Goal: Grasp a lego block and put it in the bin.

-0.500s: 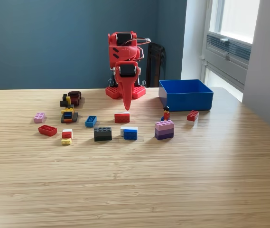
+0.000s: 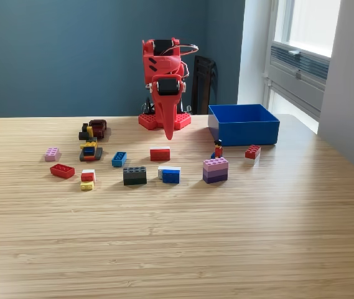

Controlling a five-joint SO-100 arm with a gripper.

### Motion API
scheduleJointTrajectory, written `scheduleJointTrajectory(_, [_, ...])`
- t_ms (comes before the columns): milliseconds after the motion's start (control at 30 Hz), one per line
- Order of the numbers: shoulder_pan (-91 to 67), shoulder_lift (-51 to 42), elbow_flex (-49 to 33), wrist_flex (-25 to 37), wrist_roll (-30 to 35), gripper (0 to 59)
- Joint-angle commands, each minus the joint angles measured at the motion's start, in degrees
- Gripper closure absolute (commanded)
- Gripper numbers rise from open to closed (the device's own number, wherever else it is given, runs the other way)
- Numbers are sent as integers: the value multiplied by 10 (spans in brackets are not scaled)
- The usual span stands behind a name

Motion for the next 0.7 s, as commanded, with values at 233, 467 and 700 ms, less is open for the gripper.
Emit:
scheduleJointTrajectory(233, [-4, -3, -30, -9, 0, 585])
scheduleJointTrajectory(467, [-4, -4, -40, -9, 3, 585])
scheduleJointTrajectory(700, [-2, -73, -105, -9, 22, 585])
